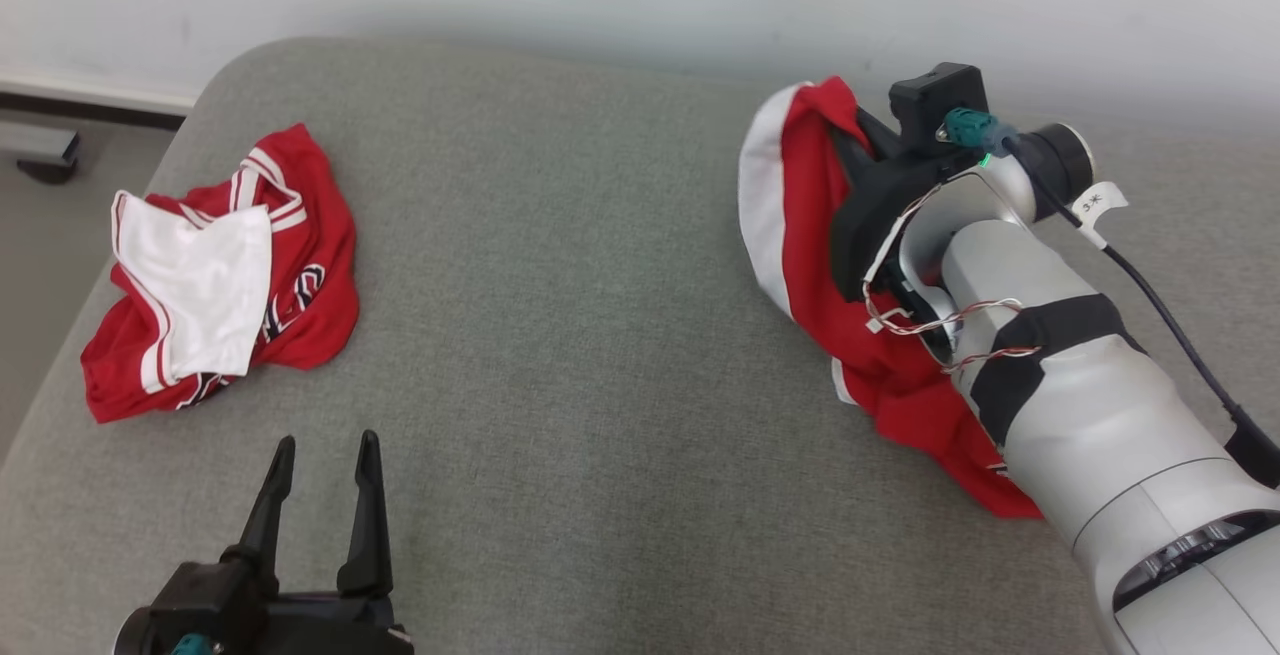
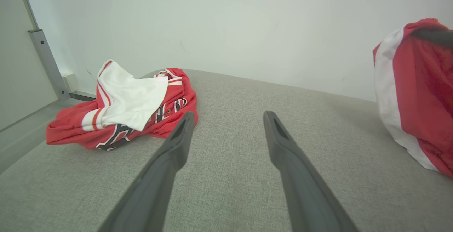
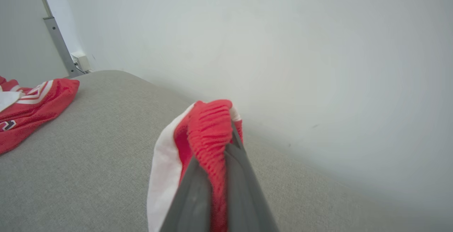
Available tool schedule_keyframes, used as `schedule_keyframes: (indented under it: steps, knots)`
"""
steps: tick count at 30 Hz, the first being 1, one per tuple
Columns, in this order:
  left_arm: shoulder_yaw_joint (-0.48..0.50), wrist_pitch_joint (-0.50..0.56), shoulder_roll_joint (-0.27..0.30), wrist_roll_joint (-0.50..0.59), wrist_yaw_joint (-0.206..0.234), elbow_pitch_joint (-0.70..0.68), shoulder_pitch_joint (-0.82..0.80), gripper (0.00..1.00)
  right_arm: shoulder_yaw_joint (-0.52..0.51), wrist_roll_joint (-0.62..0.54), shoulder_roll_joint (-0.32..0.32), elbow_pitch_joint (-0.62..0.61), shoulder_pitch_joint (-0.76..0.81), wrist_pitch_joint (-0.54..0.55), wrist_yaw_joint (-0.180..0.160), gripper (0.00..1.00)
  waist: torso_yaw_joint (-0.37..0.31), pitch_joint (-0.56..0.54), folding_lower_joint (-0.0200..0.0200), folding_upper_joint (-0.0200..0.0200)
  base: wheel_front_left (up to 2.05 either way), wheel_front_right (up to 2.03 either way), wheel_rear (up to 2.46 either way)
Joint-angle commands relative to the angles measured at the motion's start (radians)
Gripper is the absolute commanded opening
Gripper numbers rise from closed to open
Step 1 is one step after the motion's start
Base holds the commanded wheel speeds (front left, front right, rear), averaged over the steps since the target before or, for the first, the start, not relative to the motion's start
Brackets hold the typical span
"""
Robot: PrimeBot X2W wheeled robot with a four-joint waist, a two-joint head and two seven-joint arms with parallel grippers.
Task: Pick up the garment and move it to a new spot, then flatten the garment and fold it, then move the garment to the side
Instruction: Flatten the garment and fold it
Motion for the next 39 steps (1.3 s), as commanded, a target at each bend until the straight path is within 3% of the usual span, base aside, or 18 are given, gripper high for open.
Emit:
schedule_keyframes:
  steps: [1, 9, 10, 13, 19, 23, 31, 32, 33, 34, 35, 39]
  knots:
    - [0.009, -0.004, -0.002, 0.012, 0.001, -0.007, 0.02, 1.0, 0.012, 0.004, 0.01, -0.012, -0.008, -0.045, -0.002, 0.0, -0.025, -0.03, 0.0, 0.0, 0.0, 0.0, 0.0]
    - [0.047, -0.004, 0.003, 0.031, 0.001, -0.027, 0.064, 1.0, 0.056, -0.029, -0.009, -0.157, 0.051, -0.135, -0.002, 0.0, -0.088, -0.081, 0.0, 0.0, 0.0, 0.0, 0.0]
    - [0.048, -0.004, 0.003, 0.028, 0.001, -0.031, 0.073, 1.0, 0.049, -0.04, -0.033, -0.255, 0.101, -0.136, -0.002, 0.0, -0.104, -0.091, 0.0, 0.0, 0.0, 0.0, 0.0]
    - [0.052, -0.003, 0.002, 0.03, 0.001, -0.031, 0.092, 1.0, 0.032, -0.056, -0.076, -0.398, 0.223, -0.134, -0.002, 0.0, -0.127, -0.108, 0.0, 0.0, 0.0, 0.0, 0.0]
    - [0.055, -0.004, 0.002, 0.029, 0.001, -0.034, 0.122, 1.0, -0.046, -0.08, -0.163, -0.626, 0.502, -0.135, -0.002, 0.0, -0.175, -0.127, 0.0, 0.0, 0.0, 0.0, 0.0]
    - [0.047, -0.004, 0.002, 0.028, 0.001, -0.035, 0.124, 1.0, -0.125, -0.095, -0.195, -0.739, 0.682, -0.135, -0.002, 0.0, -0.198, -0.127, 0.0, 0.0, 0.0, 0.0, 0.0]
    - [0.028, -0.004, 0.002, 0.023, 0.001, -0.028, 0.12, 1.0, -0.219, -0.104, -0.177, -0.83, 0.938, -0.134, -0.002, 0.0, -0.234, -0.132, 0.0, 0.0, 0.0, 0.0, 0.0]
    - [0.024, -0.003, 0.002, 0.022, 0.001, -0.025, 0.119, 1.0, -0.226, -0.101, -0.17, -0.825, 0.961, -0.133, -0.002, 0.15, -0.237, -0.134, 0.0, 0.0, 0.0, 0.0, 0.0]
    - [0.022, -0.004, 0.003, 0.021, 0.001, -0.023, 0.118, 1.0, -0.236, -0.096, -0.161, -0.824, 0.981, -0.133, -0.002, 0.39, -0.24, -0.137, 0.0, 0.0, 0.0, 0.0, 0.0]
    - [0.02, -0.003, 0.002, 0.021, 0.001, -0.022, 0.119, 1.0, -0.247, -0.094, -0.154, -0.819, 1.0, -0.134, -0.002, 0.65, -0.242, -0.14, 0.0, 0.0, 0.0, 0.0, 0.0]
    - [0.018, -0.004, 0.002, 0.021, 0.001, -0.02, 0.12, 1.0, -0.249, -0.093, -0.148, -0.815, 1.019, -0.134, -0.002, 1.0, -0.243, -0.142, 0.0, 0.0, 0.0, 0.0, 0.0]
    - [0.012, -0.004, 0.005, 0.017, 0.001, -0.016, 0.125, 1.0, -0.258, -0.085, -0.135, -0.854, 1.064, -0.135, -0.002, 1.0, -0.247, -0.15, 0.0, 0.0, 0.0, 0.0, 0.0]
